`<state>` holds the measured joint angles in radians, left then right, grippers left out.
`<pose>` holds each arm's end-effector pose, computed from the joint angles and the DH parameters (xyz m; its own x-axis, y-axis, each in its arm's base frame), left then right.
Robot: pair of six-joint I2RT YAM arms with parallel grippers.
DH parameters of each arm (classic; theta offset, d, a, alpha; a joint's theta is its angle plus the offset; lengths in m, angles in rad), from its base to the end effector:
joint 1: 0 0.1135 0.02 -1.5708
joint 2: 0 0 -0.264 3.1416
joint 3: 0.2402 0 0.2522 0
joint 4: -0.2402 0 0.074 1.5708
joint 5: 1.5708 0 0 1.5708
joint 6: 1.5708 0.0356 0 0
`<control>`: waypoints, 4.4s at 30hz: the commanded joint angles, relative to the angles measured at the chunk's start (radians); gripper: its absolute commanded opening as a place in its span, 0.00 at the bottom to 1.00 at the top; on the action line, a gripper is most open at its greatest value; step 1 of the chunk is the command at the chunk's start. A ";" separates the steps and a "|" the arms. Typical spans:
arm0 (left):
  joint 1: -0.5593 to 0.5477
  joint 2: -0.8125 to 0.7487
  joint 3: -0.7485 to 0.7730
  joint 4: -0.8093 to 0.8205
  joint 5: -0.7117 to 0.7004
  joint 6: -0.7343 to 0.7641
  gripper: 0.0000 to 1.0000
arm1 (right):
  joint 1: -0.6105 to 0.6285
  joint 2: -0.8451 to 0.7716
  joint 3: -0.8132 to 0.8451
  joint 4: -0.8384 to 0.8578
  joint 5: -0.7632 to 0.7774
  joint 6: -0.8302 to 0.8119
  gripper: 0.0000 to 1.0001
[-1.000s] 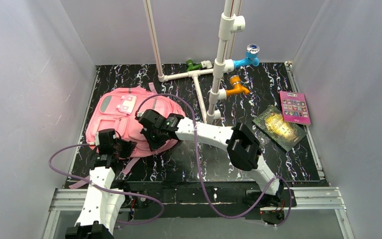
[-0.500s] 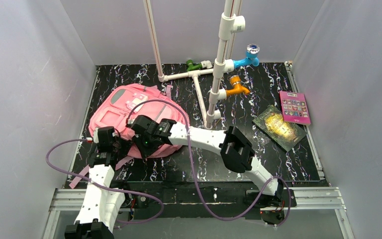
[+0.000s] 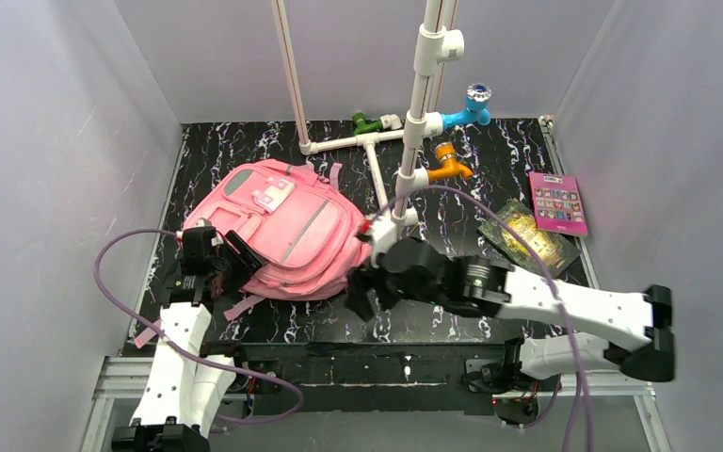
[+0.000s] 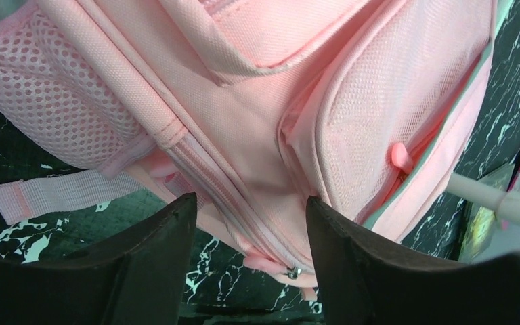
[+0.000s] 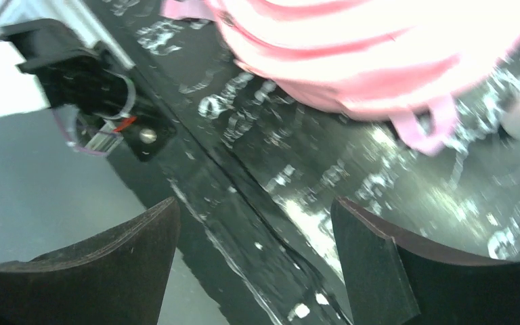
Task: Pack the student bag
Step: Unzip the student bag at the center of the board, then pick up the book from the center of the board.
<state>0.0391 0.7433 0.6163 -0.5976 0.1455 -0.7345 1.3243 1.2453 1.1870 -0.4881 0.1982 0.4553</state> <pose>0.1581 0.0010 0.2482 -0.5383 -0.6847 -0.4913 -0.3921 0.7196 -0.5732 0.0743 0.2666 0.3527 -0.5139 -0.2756 -0.8124 -0.7613 0.5830 0.2838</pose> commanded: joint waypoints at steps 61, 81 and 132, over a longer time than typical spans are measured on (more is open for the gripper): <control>-0.312 -0.205 0.022 0.054 0.226 0.305 0.73 | -1.296 0.935 0.540 -0.107 0.693 -0.537 0.84; -0.328 -0.205 0.019 0.055 0.220 0.300 0.73 | -1.276 1.124 0.492 -0.022 0.931 -0.684 0.77; -0.335 -0.098 0.067 -0.049 0.142 0.167 0.72 | -1.215 -0.247 -0.035 -0.443 -0.155 -0.103 0.01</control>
<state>-0.2913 0.5972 0.6407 -0.5804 0.2562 -0.4797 0.1062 1.1625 1.1690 -0.8150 0.4854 0.2554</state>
